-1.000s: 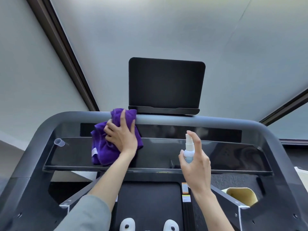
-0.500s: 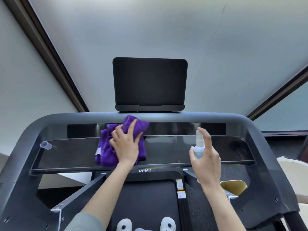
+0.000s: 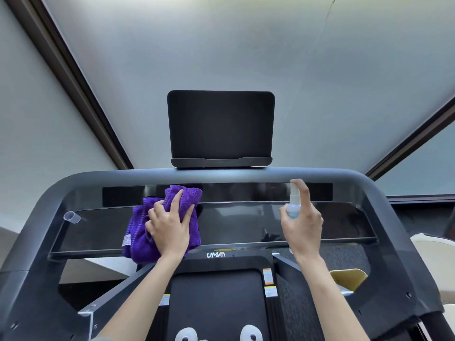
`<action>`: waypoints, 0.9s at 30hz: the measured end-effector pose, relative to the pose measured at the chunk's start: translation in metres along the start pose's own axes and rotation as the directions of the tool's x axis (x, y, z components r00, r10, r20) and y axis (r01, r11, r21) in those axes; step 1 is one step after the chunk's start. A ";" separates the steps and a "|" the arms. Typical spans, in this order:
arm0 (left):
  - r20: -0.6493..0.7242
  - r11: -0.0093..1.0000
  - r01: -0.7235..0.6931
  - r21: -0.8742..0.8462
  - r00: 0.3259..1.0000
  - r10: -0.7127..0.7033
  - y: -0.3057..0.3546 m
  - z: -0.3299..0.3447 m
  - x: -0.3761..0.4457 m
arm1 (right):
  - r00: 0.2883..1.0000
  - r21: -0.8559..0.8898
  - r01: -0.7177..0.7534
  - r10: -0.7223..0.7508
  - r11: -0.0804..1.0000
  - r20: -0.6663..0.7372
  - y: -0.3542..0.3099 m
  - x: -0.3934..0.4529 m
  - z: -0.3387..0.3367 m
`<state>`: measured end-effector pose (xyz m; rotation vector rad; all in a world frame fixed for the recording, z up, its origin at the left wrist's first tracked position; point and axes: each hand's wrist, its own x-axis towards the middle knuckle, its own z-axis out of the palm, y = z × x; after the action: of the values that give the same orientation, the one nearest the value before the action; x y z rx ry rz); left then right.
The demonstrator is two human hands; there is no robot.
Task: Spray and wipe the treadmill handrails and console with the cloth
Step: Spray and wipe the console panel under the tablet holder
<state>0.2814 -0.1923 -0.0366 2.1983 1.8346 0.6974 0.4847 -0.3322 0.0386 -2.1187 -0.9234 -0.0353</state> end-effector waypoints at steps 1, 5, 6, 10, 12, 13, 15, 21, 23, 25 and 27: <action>-0.003 1.000 -0.002 -0.002 1.000 0.002 0.000 0.001 0.000 | 1.000 0.012 0.002 -0.002 1.000 -0.015 0.001 -0.001 0.000; 0.003 1.000 0.003 -0.004 1.000 -0.003 0.000 0.001 -0.001 | 0.998 0.037 0.014 -0.012 0.999 -0.064 0.005 -0.008 -0.003; 0.003 1.000 0.002 -0.004 1.000 -0.002 0.000 0.001 -0.001 | 0.999 0.032 0.023 -0.021 0.999 -0.050 0.006 -0.009 -0.005; 0.002 1.000 0.003 -0.006 1.000 -0.003 0.000 0.000 0.000 | 0.999 -0.016 0.031 -0.030 0.999 0.027 0.008 -0.023 -0.012; 0.008 1.000 0.007 -0.006 1.000 -0.007 0.000 0.000 0.000 | 0.998 -0.036 0.042 -0.040 0.998 0.042 0.010 -0.036 -0.014; 0.012 1.000 0.010 -0.003 1.000 -0.010 -0.001 0.000 0.000 | 0.998 -0.030 0.033 -0.031 0.999 0.047 0.012 -0.043 -0.015; 0.020 1.000 0.009 0.003 1.000 -0.009 -0.001 0.000 0.000 | 0.999 -0.001 0.003 -0.003 1.000 0.042 0.016 -0.055 -0.015; 0.012 0.999 0.019 -0.028 1.000 -0.019 -0.001 0.001 -0.002 | 0.999 0.014 -0.019 0.019 1.000 0.038 0.021 -0.064 -0.017; -0.009 0.999 0.023 -0.024 1.000 -0.023 0.002 0.004 -0.007 | 1.000 0.019 -0.010 0.010 1.000 0.024 0.022 -0.061 -0.018; -0.030 1.000 0.026 -0.018 0.999 -0.026 0.010 0.008 -0.016 | 1.000 0.010 -0.011 0.011 1.000 0.029 0.023 -0.057 -0.020; -0.024 1.000 0.022 -0.002 0.999 -0.022 0.025 0.015 -0.028 | 0.999 0.006 -0.012 0.012 1.000 0.031 0.025 -0.054 -0.022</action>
<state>0.3068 -0.2221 -0.0447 2.1750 1.8661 0.7238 0.4665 -0.3901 0.0201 -2.1246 -0.9278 0.0068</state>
